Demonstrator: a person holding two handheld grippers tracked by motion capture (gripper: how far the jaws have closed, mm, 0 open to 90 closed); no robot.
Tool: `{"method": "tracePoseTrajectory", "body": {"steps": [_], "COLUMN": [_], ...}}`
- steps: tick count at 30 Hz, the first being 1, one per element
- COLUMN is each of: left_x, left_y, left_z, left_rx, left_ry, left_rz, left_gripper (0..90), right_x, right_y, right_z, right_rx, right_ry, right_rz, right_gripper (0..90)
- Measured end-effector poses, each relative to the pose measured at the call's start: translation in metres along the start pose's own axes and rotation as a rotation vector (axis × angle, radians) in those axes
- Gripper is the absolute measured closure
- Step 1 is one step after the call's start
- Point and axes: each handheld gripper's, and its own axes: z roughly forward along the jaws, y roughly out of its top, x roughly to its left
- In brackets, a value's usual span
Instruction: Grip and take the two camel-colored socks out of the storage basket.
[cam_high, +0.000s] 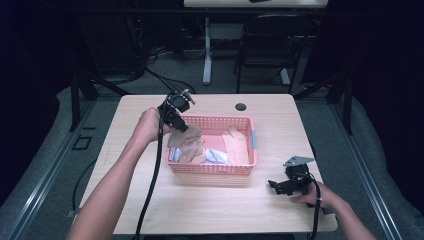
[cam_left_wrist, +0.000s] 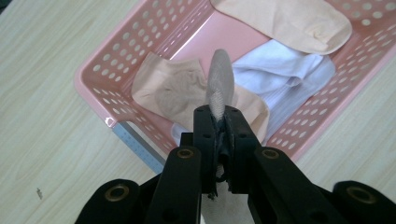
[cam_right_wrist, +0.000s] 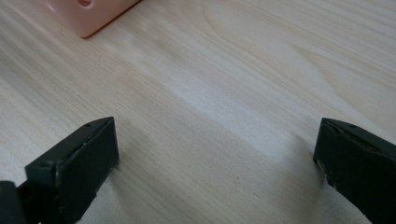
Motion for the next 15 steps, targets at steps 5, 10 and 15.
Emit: {"method": "tracePoseTrajectory", "body": {"steps": [5,10,15], "left_x": [-0.002,-0.001,0.005], "left_y": [-0.001,-0.008,-0.018], "left_z": [-0.018,-0.033,-0.044], "left_rx": [-0.025,-0.04,-0.06], "left_ry": [-0.003,0.009,0.026], "left_rz": [0.012,0.016,-0.013], "left_gripper": [84.9,84.8,84.8], "right_x": [0.0,0.0,0.0], "right_y": [0.0,0.0,0.0], "right_z": [0.0,0.0,0.0], "right_rx": [0.0,0.005,-0.003], "right_ry": [0.002,0.001,-0.002], "right_rz": [0.001,0.002,0.002], "right_gripper": [0.0,0.0,0.0]}}
